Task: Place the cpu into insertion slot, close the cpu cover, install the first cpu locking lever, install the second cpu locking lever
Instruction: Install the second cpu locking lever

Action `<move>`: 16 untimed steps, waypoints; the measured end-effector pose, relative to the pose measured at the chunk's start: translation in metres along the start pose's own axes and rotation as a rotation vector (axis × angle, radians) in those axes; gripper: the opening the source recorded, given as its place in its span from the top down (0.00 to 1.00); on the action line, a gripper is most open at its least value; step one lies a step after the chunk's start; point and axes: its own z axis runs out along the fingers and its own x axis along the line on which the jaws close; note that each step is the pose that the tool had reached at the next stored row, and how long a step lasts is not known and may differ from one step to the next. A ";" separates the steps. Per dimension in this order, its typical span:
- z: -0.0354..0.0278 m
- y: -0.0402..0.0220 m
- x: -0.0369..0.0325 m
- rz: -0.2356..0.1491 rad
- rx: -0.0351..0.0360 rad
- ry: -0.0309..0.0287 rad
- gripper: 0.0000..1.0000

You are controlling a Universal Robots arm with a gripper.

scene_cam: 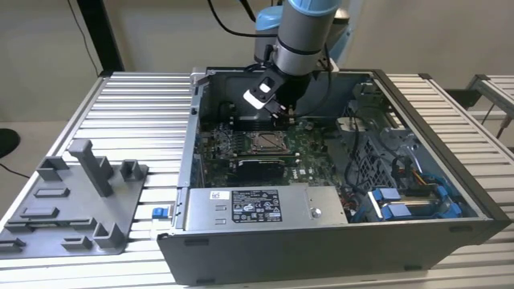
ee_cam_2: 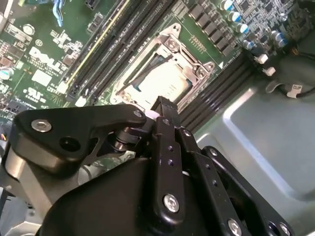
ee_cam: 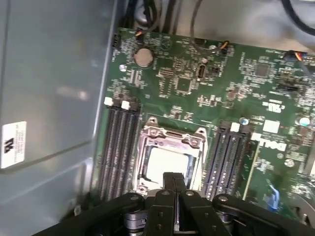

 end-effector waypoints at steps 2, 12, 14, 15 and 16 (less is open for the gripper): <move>0.0000 0.0064 -0.0025 0.000 0.0005 -0.0013 1.00; -0.0031 0.0047 -0.0216 0.005 0.0130 -0.0016 1.00; -0.0061 0.0034 -0.0212 0.005 0.0156 -0.0009 1.00; -0.0068 0.0016 -0.0215 0.005 0.0156 -0.0007 1.00; -0.0071 -0.0010 -0.0215 0.005 0.0156 -0.0008 1.00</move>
